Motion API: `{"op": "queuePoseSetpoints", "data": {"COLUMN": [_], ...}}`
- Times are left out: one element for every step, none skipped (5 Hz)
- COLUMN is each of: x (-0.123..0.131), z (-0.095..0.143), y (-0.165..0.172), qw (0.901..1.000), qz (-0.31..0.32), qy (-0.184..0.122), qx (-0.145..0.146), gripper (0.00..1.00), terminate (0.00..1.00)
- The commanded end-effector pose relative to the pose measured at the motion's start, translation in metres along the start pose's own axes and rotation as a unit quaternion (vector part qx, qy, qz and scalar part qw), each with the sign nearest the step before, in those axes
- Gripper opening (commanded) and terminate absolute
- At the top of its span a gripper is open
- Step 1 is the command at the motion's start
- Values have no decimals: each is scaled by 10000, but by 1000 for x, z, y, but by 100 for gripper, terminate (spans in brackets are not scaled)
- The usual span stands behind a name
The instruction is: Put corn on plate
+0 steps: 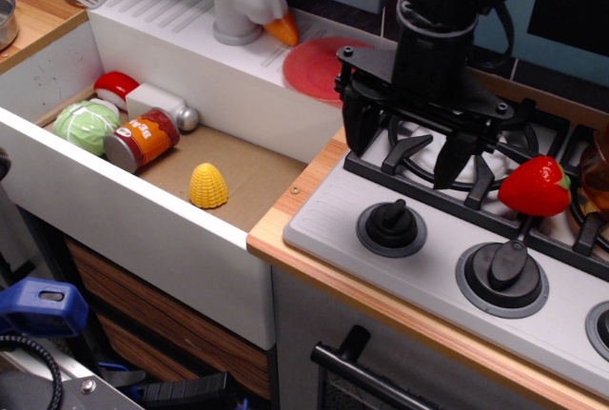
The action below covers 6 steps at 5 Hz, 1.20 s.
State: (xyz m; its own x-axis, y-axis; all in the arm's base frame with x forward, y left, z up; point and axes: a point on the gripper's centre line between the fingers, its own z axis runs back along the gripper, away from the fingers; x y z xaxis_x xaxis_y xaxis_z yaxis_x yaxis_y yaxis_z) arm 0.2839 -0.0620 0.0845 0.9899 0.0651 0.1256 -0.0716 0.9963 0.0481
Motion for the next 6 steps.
{"op": "queuePoseSetpoints", "data": {"x": [0, 10, 25, 35, 48, 52], "z": [0, 12, 18, 1, -34, -61], "y": [0, 47, 94, 137, 164, 169], "qw": [10000, 9997, 9983, 9967, 9972, 9975], "qz": [0, -153, -349, -540, -555, -463], "qy": [0, 91, 219, 136, -7, 73], "qx": [0, 137, 423, 596, 498, 522], "gripper": [100, 100, 100, 100, 100, 100], "terminate": [0, 0, 0, 0, 0, 0]}}
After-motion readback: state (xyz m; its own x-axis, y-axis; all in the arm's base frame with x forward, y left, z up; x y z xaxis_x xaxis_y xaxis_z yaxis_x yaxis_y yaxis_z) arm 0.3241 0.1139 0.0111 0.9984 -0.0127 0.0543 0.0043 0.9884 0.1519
